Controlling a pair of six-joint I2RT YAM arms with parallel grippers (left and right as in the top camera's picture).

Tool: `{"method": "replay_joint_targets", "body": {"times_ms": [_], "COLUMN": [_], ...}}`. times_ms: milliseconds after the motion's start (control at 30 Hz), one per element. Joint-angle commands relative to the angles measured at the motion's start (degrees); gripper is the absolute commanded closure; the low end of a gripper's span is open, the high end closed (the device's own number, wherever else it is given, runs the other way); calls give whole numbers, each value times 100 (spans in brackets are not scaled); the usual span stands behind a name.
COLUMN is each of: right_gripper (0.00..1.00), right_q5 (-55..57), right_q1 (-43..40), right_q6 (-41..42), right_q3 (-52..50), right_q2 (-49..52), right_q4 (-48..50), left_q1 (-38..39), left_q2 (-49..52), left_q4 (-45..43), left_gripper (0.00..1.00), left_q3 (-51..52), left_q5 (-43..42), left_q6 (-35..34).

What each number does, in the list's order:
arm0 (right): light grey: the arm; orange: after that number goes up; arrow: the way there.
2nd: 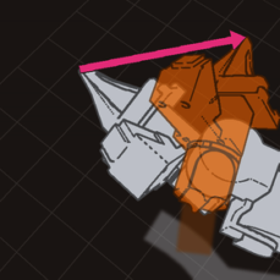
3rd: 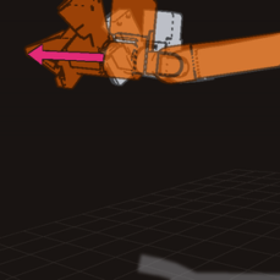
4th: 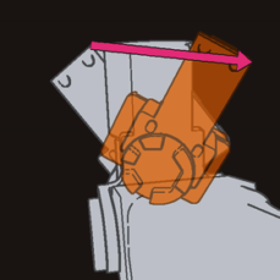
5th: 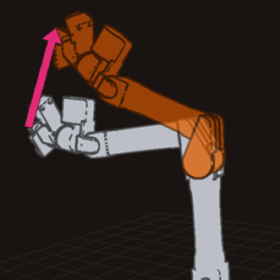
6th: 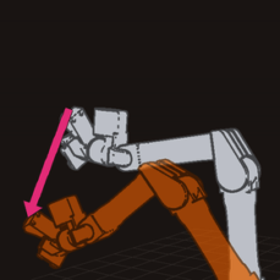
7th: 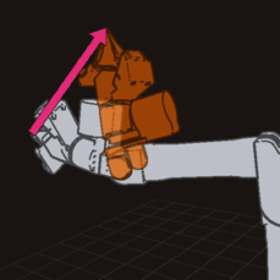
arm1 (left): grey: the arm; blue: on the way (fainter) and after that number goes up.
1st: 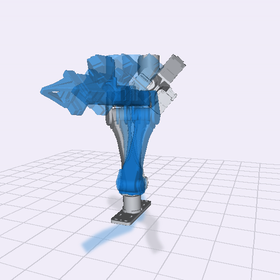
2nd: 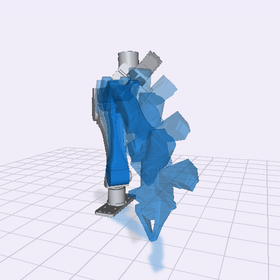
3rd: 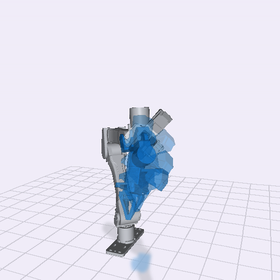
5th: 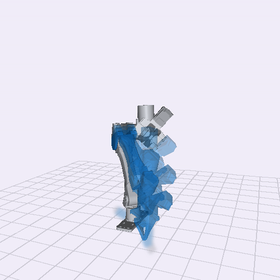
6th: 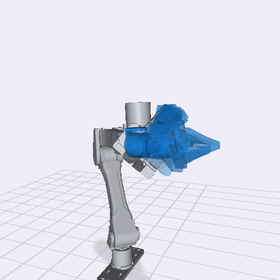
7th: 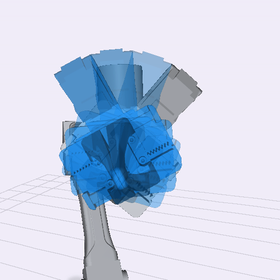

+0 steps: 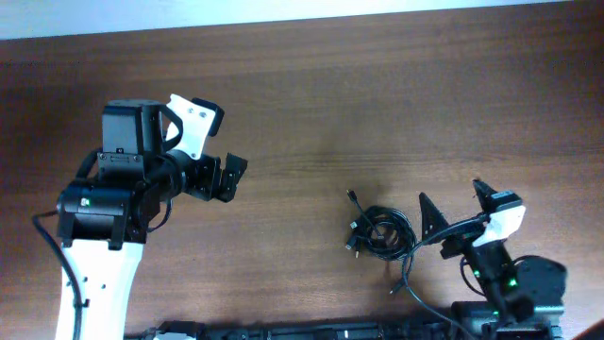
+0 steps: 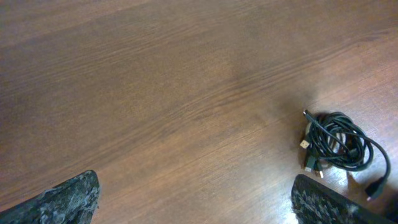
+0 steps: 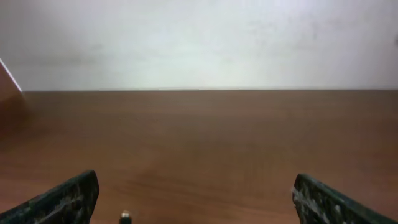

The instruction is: Untangle cables

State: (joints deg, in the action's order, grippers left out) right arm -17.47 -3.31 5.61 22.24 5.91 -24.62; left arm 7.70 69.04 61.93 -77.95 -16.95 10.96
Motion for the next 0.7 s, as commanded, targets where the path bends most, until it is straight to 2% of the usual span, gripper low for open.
{"method": "replay_joint_targets", "body": {"times_ms": [0,167,333,500,667], "right_gripper": [1,1,1,1,1], "right_q5": [-11,-9,-9,-122,-1259], "right_q1": [24,24,24,24,26], "right_q6": [-90,-437,-435,-310,-337], "right_q3": [852,2253,3552,3816,3816], "right_q2": [927,2566,4079,4964,5683], "right_q4": [-496,-1978,-3342,-3687,-3958], "left_q1": [17,17,17,17,17], "left_q2": [28,28,28,28,28], "left_q4": [13,11,11,11,11], "left_gripper": [1,1,1,1,1], "left_q3": [-127,-127,-127,-127,-127], "left_q5": [22,22,17,17,17], "left_q6": [94,94,92,92,90]}}
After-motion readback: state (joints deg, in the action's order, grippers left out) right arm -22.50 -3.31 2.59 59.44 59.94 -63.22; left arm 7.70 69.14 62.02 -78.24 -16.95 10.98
